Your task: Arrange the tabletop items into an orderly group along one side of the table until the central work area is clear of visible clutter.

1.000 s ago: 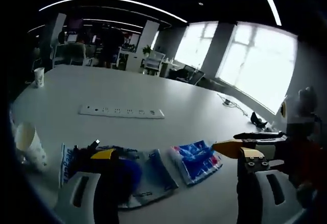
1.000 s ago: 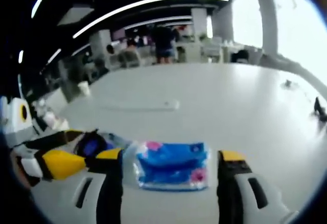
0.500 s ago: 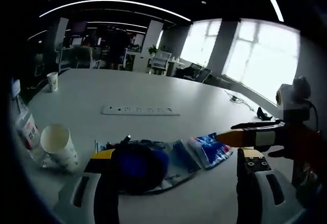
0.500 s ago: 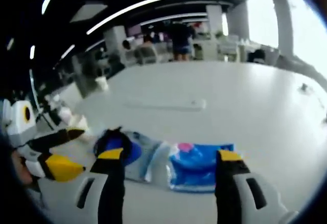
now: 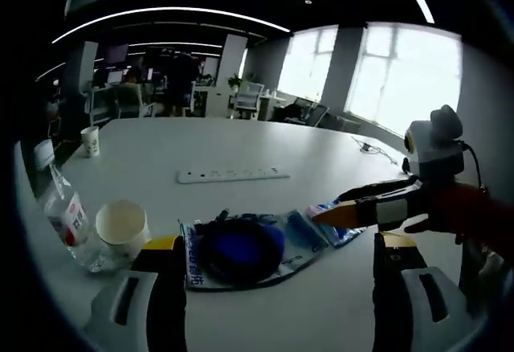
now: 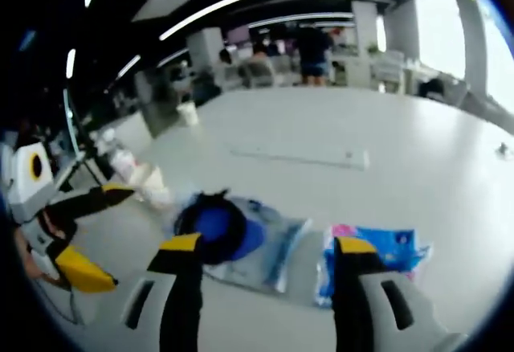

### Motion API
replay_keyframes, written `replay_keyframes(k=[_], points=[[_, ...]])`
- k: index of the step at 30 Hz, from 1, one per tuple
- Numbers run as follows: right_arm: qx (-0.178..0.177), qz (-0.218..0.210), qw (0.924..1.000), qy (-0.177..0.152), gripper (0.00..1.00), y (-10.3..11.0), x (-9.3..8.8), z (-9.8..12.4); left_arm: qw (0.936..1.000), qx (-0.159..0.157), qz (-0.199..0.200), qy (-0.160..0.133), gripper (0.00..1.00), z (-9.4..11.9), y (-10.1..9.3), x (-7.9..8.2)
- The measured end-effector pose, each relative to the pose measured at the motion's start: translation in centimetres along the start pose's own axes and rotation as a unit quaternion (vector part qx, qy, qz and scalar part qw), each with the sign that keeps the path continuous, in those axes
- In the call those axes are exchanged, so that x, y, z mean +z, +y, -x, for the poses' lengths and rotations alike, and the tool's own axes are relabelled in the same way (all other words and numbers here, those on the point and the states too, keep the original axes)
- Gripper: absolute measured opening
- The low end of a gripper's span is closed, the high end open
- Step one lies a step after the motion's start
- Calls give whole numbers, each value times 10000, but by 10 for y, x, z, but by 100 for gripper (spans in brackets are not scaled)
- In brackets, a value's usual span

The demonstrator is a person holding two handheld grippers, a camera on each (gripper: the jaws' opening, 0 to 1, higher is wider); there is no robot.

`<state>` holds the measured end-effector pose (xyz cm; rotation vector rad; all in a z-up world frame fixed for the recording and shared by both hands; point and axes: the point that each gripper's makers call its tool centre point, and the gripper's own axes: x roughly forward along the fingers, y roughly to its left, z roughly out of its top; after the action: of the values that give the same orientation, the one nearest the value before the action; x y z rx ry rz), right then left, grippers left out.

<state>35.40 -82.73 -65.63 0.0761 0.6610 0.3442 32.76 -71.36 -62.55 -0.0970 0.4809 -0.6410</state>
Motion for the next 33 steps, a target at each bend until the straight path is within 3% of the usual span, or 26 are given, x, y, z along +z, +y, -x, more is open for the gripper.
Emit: replay_keyframes(k=[12,33], points=[[291,237,9992,159,52,26,-3,-27,10000,64,74,-21,99,17,14,0],[490,553,9967,329,42,40,-2,-88,9999,-40,-31,112,96,24,25,-15]])
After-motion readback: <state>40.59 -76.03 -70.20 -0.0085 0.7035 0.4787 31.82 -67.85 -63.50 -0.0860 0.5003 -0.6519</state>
